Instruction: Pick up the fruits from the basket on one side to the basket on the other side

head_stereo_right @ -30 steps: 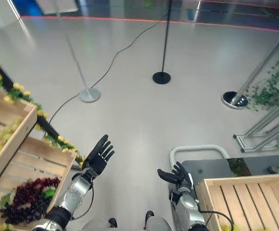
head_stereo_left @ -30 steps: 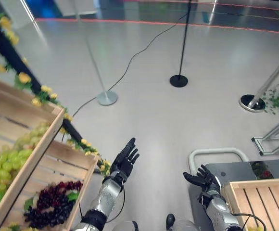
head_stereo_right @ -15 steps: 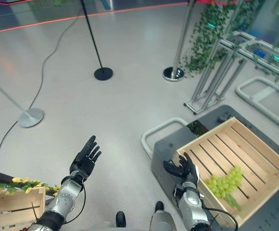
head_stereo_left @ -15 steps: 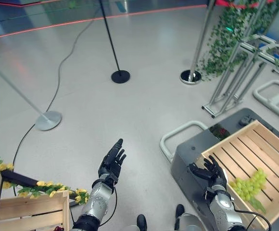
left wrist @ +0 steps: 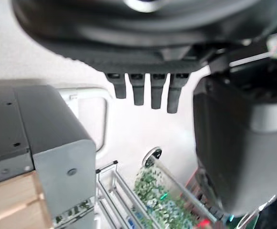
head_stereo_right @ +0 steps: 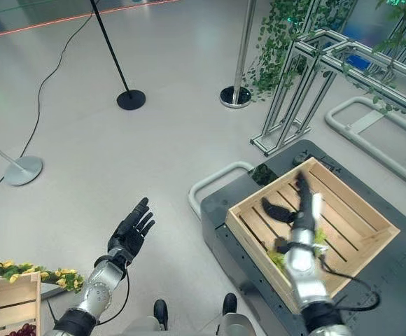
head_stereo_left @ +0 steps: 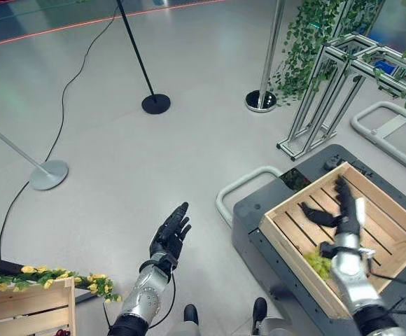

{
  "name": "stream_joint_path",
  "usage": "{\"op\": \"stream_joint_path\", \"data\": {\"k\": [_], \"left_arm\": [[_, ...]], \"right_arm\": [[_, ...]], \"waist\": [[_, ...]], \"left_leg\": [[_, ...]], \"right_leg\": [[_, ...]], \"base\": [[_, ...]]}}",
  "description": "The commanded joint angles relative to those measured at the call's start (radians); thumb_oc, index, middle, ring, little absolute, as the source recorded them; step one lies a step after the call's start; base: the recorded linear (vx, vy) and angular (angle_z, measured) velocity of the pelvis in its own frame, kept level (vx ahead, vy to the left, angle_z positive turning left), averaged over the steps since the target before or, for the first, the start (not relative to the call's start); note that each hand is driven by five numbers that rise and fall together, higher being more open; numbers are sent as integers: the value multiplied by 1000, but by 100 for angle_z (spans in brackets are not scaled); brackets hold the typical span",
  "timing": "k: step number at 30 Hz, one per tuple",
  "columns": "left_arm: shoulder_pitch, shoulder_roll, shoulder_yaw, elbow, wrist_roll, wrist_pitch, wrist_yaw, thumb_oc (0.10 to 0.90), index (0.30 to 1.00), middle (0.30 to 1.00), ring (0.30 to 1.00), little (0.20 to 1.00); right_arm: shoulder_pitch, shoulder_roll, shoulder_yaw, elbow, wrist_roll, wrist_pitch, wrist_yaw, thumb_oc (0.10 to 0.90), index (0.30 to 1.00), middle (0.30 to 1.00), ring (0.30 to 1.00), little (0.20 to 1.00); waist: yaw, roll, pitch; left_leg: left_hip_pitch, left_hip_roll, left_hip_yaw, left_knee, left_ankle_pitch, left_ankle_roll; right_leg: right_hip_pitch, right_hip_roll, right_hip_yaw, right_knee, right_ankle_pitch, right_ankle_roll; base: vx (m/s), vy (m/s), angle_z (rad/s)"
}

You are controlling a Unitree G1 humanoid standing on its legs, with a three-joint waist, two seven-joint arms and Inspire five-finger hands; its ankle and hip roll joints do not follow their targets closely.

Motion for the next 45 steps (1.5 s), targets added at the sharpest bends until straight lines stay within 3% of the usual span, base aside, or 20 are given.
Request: {"op": "stream_joint_path", "data": {"k": [1,6,12,20,24,37,45], "left_arm": [[-58,114,-8,-128,199,-69,-19,800,900,900,900,900],[-56,135,-20,-105,225,-62,-28,800,900,900,900,900],[-75,142,-29,-88,216,-80,-22,800,900,900,900,900],[-155,179,-52,-109,178,-97,-4,800,900,900,900,900],[-183,175,-75,-87,161,-111,0,800,900,900,900,900],[-247,158,-135,-82,167,-158,35,800,900,900,900,900],[-283,142,-166,-75,156,-162,64,800,900,900,900,900]], "right_arm": [[-69,-65,-39,-79,-24,-61,-36,800,900,900,900,900],[-83,-105,-84,-80,28,-54,6,800,900,900,900,900],[-106,-142,-91,0,52,51,1,800,900,900,900,900],[-230,-191,-43,232,183,261,-7,800,900,900,900,900],[-291,-212,-42,301,196,312,-28,800,900,900,900,900],[-377,-243,-9,385,308,347,57,800,900,900,900,900],[-449,-230,0,480,396,407,77,800,900,900,900,900]], "waist": [[20,-40,-24],[13,-33,-24],[8,-38,-14],[12,-35,90],[2,-24,151],[-35,-4,256],[-53,19,276]], "left_leg": [[-42,-60,-37,114,-89,40],[-30,-55,-33,83,-80,32],[-49,-50,-23,105,-82,25],[-142,-46,-17,256,-119,23],[-184,-45,-9,324,-139,24],[-280,-56,37,437,-177,38],[-338,-47,46,517,-202,43]], "right_leg": [[22,-53,12,67,-19,5],[34,-50,18,38,-11,7],[10,-56,17,60,-14,9],[-48,-63,16,153,-41,-17],[-77,-66,25,189,-45,-29],[-186,-69,60,259,-46,-40],[-252,-80,69,324,-64,-54]], "base": [[0,0,0],[-6,1,0],[-41,-10,0],[-114,-29,0],[-109,11,-2],[-90,28,-13],[-28,38,-8]]}}
